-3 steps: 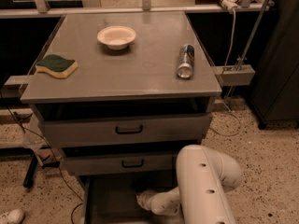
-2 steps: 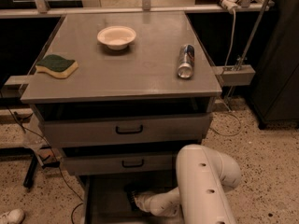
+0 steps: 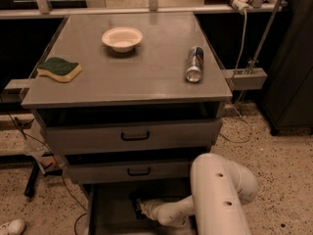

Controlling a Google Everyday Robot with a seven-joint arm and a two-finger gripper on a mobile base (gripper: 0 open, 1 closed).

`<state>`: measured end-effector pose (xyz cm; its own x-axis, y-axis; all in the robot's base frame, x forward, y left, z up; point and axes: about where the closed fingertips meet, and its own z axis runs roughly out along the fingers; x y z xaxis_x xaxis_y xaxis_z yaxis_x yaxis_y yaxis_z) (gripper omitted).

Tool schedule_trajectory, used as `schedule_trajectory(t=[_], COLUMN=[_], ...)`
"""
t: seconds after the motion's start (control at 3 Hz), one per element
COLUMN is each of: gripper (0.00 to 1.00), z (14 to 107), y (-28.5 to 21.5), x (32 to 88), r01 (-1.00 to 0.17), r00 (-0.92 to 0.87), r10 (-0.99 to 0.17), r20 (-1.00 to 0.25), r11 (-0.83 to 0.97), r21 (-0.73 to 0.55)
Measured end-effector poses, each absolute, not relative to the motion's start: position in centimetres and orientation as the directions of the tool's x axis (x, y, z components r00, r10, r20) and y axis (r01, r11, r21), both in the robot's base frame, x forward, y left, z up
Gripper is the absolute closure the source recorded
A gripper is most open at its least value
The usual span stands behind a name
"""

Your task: Pick rxbar chocolate from bottom drawer and place on counter

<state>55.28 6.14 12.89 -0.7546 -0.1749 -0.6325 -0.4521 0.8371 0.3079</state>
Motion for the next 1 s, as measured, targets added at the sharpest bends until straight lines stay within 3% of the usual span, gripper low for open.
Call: schedule_trajectory(t=[0.67,1.0], gripper=[1.00,1.00], z=[15.0,18.8], y=[3.5,-1.2], x=[54.4,50.5], r01=[-0.356,-0.263], r00=[-0.794,-0.835], r10=[-0.052,0.028], r20=[-0.606,-0.549], r11=[0.848,0.857], r21=[0.394,0.443])
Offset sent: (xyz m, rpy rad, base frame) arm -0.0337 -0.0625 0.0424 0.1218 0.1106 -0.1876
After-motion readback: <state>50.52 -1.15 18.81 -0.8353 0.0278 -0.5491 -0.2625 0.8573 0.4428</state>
